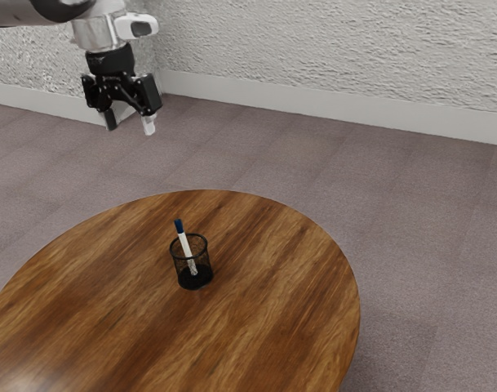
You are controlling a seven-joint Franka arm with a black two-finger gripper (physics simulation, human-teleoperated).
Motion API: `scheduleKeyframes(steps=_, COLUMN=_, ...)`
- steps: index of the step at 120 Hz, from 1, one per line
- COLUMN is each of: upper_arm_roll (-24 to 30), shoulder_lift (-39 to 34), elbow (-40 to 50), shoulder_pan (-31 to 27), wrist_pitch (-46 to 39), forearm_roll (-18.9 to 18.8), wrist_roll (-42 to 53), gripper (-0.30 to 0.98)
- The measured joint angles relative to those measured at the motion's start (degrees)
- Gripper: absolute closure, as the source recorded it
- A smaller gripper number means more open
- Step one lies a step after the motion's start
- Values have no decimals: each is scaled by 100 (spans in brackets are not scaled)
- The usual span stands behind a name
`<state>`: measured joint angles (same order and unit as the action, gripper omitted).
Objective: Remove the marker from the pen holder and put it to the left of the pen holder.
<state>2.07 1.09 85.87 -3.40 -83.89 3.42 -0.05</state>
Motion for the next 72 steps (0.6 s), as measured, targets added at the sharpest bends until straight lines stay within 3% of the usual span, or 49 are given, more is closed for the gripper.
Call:
scheduleKeyframes(steps=19, upper_arm_roll=-307, shoulder_lift=130, elbow=103, shoulder_pan=395, wrist_pitch=-313, forearm_roll=-223, wrist_roll=-48, gripper=0)
scheduleKeyframes(steps=25, upper_arm_roll=-328, shoulder_lift=642, elbow=-79, shoulder_pan=427, wrist_pitch=-301, forearm_roll=-255, wrist_roll=-67, gripper=0)
scheduleKeyframes(steps=35, upper_arm_roll=-345, shoulder_lift=2159, elbow=-1329, shoulder_pan=328, wrist_pitch=77, forearm_roll=-244, wrist_roll=-94, gripper=0)
scheduleKeyframes(steps=60, upper_arm_roll=-419, shoulder_lift=3789, elbow=-2742, shoulder_pan=-223, wrist_pitch=863, forearm_roll=759, wrist_roll=-150, gripper=0)
scheduleKeyframes(steps=72, upper_arm_roll=-615, shoulder_lift=4245, elbow=-3200, shoulder_pan=-279, wrist_pitch=1003, forearm_roll=1245, wrist_roll=-163, gripper=3)
